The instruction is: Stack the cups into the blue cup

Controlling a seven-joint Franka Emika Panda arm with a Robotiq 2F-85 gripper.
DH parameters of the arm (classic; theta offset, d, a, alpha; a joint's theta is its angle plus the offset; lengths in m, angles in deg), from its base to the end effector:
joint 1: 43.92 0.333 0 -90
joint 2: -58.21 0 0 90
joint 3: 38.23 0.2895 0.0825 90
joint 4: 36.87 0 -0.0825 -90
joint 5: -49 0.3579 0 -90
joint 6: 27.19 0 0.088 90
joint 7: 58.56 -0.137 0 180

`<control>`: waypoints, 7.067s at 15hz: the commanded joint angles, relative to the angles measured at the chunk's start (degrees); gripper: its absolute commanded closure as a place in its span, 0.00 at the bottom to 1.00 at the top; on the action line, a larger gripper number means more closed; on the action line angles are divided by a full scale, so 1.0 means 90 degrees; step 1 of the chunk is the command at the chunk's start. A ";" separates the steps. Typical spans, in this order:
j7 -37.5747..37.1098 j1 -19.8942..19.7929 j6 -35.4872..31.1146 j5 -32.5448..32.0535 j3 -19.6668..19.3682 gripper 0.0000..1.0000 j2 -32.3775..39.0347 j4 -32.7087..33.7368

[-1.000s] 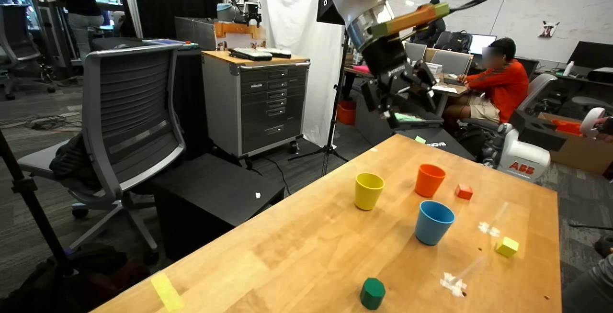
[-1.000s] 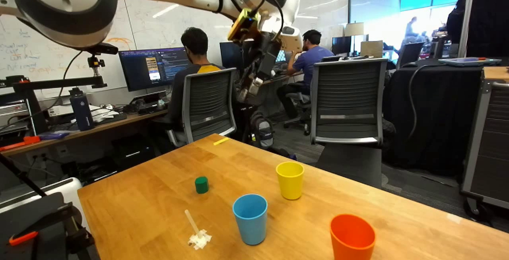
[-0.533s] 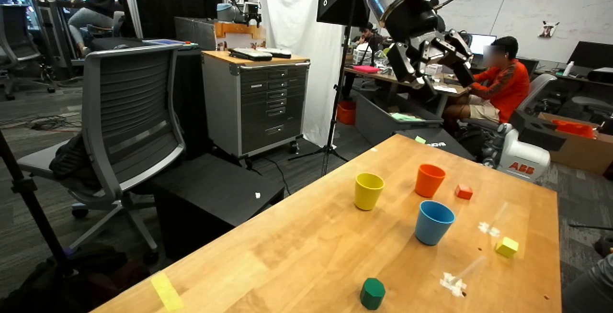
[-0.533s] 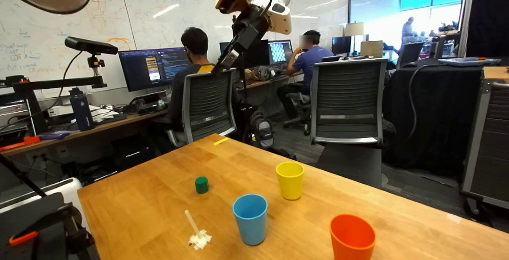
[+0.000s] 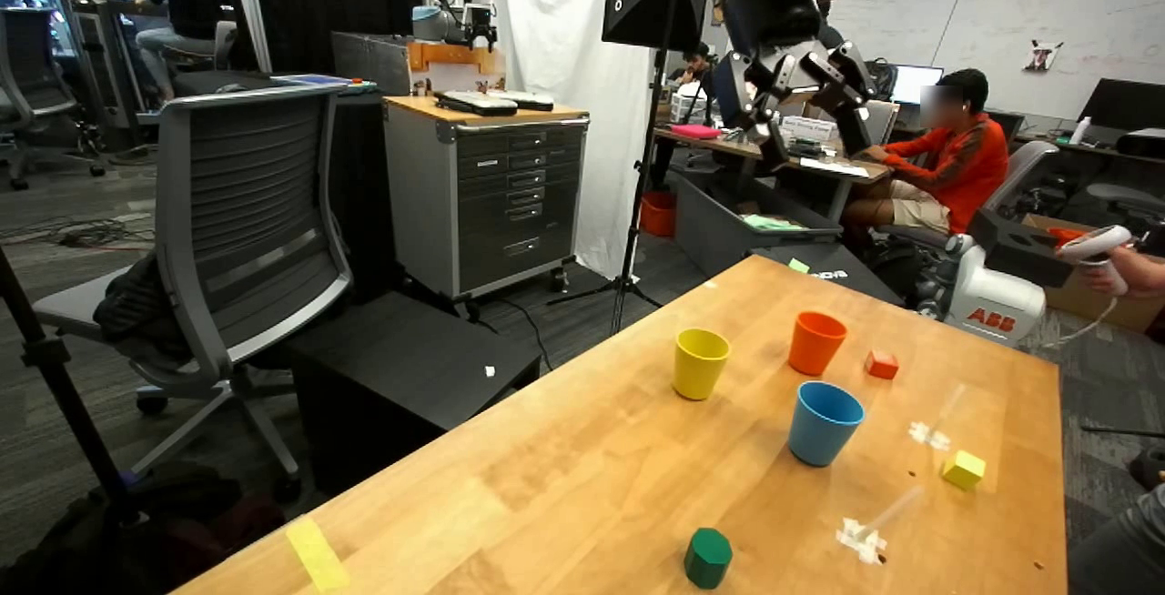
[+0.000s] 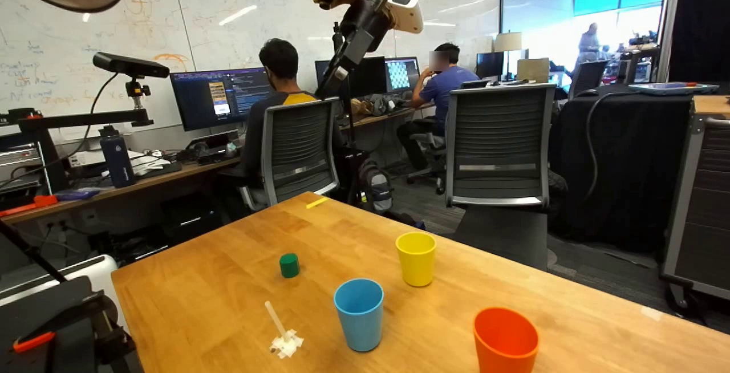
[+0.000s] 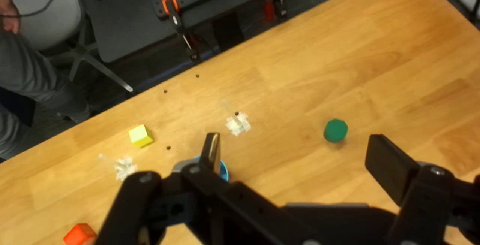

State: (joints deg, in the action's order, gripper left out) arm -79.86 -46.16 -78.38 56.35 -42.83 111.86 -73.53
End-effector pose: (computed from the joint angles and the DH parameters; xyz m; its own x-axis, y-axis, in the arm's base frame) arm 0.6218 -0.0316 0.3578 0.6926 -0.3870 -0.6086 -0.3634 -0.9162 0.1690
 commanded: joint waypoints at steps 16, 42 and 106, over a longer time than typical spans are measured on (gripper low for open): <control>-0.0165 0.0128 -0.2254 -0.0303 -0.0183 0.00 0.0506 0.0852; -0.0100 0.0857 -0.5607 -0.1815 -0.0545 0.00 0.1730 -0.0105; -0.0633 0.1947 -0.9972 -0.4247 -0.1303 0.00 -0.0314 -0.5908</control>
State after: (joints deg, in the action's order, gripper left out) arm -84.77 -29.93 -170.26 17.73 -52.96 105.71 -131.05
